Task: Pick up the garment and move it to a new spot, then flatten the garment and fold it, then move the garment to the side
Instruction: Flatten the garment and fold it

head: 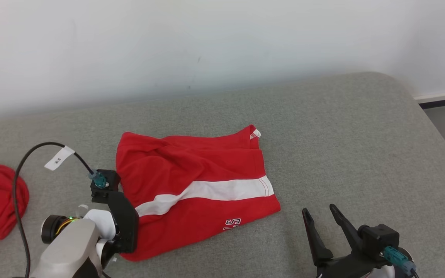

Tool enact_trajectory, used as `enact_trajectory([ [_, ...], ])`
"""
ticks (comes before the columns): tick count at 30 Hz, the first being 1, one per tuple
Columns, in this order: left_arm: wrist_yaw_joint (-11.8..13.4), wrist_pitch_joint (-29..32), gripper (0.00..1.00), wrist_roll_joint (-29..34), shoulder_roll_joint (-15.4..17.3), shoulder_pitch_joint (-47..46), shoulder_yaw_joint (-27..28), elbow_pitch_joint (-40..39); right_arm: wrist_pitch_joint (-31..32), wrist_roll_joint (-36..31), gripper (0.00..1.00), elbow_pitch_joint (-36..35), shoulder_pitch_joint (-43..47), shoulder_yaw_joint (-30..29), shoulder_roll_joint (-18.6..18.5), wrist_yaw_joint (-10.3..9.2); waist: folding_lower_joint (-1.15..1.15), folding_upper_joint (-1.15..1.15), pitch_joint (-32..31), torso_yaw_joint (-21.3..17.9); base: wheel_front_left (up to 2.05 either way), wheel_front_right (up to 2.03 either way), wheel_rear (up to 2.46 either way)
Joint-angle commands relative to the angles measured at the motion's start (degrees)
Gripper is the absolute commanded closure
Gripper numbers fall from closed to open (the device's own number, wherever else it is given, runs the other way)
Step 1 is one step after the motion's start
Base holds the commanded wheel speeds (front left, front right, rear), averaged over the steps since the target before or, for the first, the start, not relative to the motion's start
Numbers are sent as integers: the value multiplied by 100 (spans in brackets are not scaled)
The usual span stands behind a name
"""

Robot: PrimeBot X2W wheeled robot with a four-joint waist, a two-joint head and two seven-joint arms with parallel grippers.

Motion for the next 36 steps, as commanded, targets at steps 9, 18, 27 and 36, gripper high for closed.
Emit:
enact_trajectory([
  [9, 162, 555, 36, -49, 94, -189, -47, -4, -68, 53, 0, 74, -73, 56, -2, 20, 1, 0, 96, -183, 0, 0, 0],
  [18, 351, 913, 32, -223, 183, -243, 33, -110, -53, 2, 0, 60, -62, 70, -2, 20, 1, 0, 98, -192, 0, 0, 0],
  [27, 412, 1061, 100, -276, 222, -89, 18, -320, -19, -20, 0, 68, -122, 113, -2, 20, 1, 0, 135, -223, 0, 0, 0],
  [36, 625, 698, 100, -408, 175, 86, 172, -725, 727, -95, 0, 146, -718, 194, -306, 20, 1, 0, 291, -13, 0, 0, 0],
])
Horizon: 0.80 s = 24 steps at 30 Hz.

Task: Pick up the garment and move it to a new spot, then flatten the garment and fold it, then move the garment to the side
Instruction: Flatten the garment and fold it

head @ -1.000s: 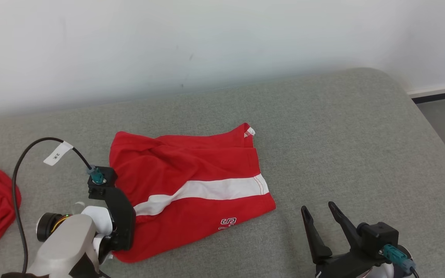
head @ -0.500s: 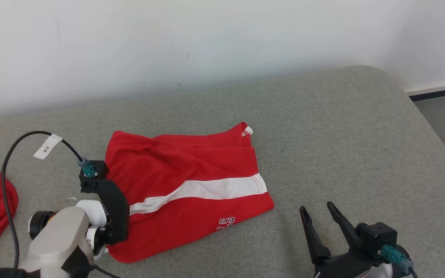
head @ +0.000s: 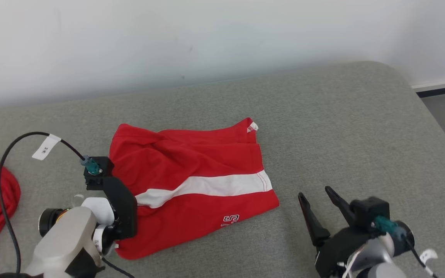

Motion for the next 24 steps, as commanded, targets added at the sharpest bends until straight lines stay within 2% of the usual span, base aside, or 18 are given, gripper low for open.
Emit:
enact_trajectory([
  [1, 11, -11, 100, -24, -5, 119, 15, -1, 48, -15, 0, 6, -96, 10, -30, 20, 0, 0, 52, 84, 0, 0, 0],
  [3, 44, -40, 100, -48, -12, 165, 16, -97, 399, 32, 0, 99, -322, -27, -112, 20, 0, 0, 89, 195, 0, 0, 0],
  [4, 51, -56, 100, -42, -33, 238, 5, -191, 775, 71, 0, 238, -484, -67, -129, 20, 0, 0, 119, 321, 0, 0, 0],
  [10, 89, -71, 100, 9, -138, 226, -92, -471, 1542, 76, 0, 820, -1065, -117, -191, 20, 0, 0, 187, 644, 0, 0, 0],
  [20, 185, -97, 100, 48, -335, 104, -198, -732, 1928, -123, 0, 2350, -2068, -196, -211, 20, 0, 0, 367, 919, 0, 0, 0],
  [24, 187, -107, 100, 68, -366, 100, -233, -775, 1792, -131, 0, 2812, -2323, -155, -141, 20, 0, 0, 447, 971, 0, 0, 0],
])
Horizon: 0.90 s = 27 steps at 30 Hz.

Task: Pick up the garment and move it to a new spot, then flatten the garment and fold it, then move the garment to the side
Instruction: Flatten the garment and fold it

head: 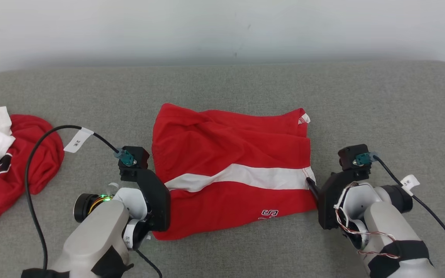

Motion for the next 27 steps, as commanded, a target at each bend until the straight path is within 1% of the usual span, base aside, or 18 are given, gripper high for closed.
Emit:
enact_trajectory([
  [1, 39, -17, 100, 58, -18, 13, -30, -3, -104, -12, 0, 156, -148, 61, 29, 20, 0, 0, 81, 44, 0, 0, 0],
  [4, 13, -21, 100, 39, -5, -24, -32, -18, -155, 51, 0, 440, -302, 171, 40, 19, 0, 0, 138, 55, 0, 0, 0],
  [7, -21, -32, 100, 15, 9, -19, -39, -15, -167, 73, 31, 686, -386, 241, 47, 19, 0, 0, 169, 57, 0, 0, 0],
  [8, -18, -43, 100, 11, 4, -20, -42, -14, -188, 76, 54, 743, -410, 268, 48, 19, 0, 0, 176, 57, 0, 0, 0],
  [9, -6, -48, 100, 10, 2, -26, -42, -12, -234, 80, 62, 786, -444, 301, 50, 19, 0, 0, 181, 59, 0, 0, 0],
  [10, 11, -68, 100, 15, 11, -34, -41, -9, -267, 86, 80, 819, -473, 331, 50, 18, 0, 0, 184, 58, 0, 0, 0],
  [12, 38, -101, 100, 5, 51, -52, -16, -6, -325, 109, 100, 864, -488, 383, 55, 14, 0, 0, 184, 44, 0, 0, 0],
  [16, 43, -334, 100, -60, 128, -64, 105, -74, -622, 191, 100, 817, -559, 411, 74, 14, 0, 0, 141, 13, 0, 0, 0],
  [20, 8, -813, 100, -286, 46, -9, 388, -288, -995, 410, 100, 553, -547, 446, 81, 14, 0, 0, 25, -22, 0, 0, 0],
  [21, 8, -813, 100, -286, 46, -9, 388, -288, -995, 410, 100, 553, -547, 446, 81, 14, 0, 0, 25, -22, 0, 0, 0],
  [23, -42, -1023, 100, -435, 31, 50, 580, -423, -1144, 632, 100, 328, -472, 453, 55, 14, 0, 0, -52, -35, 0, 0, 0],
  [27, -189, -1380, 100, -815, -2, 180, 972, -791, -1326, 1121, 100, -285, -290, 428, -173, 14, 0, 0, -212, -49, 0, 0, 0],
])
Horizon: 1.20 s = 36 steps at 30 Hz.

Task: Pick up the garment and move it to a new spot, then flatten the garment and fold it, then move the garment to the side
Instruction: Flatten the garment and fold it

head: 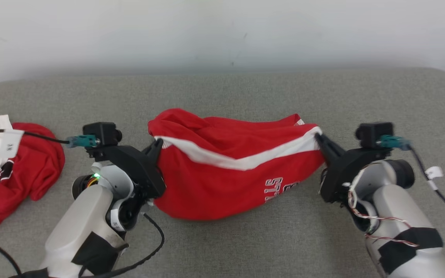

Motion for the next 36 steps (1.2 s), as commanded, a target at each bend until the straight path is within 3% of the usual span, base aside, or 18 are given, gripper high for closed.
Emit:
enact_trajectory([
  [1, -48, -108, 100, -122, -12, 95, 105, -106, -49, 139, 100, -166, 89, -47, -90, 6, 0, -1, -122, -20, 0, 0, 0],
  [8, -170, -527, 100, -746, -81, 235, 769, -1060, 108, 777, 100, -1539, 393, -297, -427, 6, 0, -1, -387, -174, 0, 0, 0],
  [13, -145, -165, 100, -1314, 26, 317, 1107, -1923, 264, 995, 100, -2473, 393, -356, -620, 6, 0, -1, -471, -437, 0, 0, 0],
  [15, 36, 249, 100, -1691, 169, 347, 1321, -2548, 294, 1099, 100, -2980, 229, -275, -760, 6, 0, -1, -424, -623, 0, 0, 0],
  [20, 528, 835, 100, -2266, 393, 239, 1691, -3645, 103, 1039, 100, -3485, -214, -212, -1048, 6, 0, -1, -333, -870, 0, 0, 0],
  [25, 1042, 1134, 100, -2355, 664, -13, 1905, -4435, -46, 1105, 100, -3548, -880, -242, -1188, 6, 0, -1, 69, -1017, 0, 0, 0],
  [30, 1364, 960, 100, -2050, 775, -619, 2037, -4436, -80, 1048, 100, -2989, -1770, -151, -1168, 6, 0, -1, 873, -1093, 0, 0, 0],
  [33, 1347, 825, 100, -1751, 809, -1196, 1976, -4124, -188, 860, 100, -2367, -2461, 95, -1130, 7, 0, -1, 1449, -1132, 0, 0, 0],
  [36, 1094, 499, 100, -1469, 760, -1781, 1949, -3643, -489, 621, 100, -1633, -3165, 321, -954, 6, 0, -1, 1836, -1159, 0, 0, 0],
])
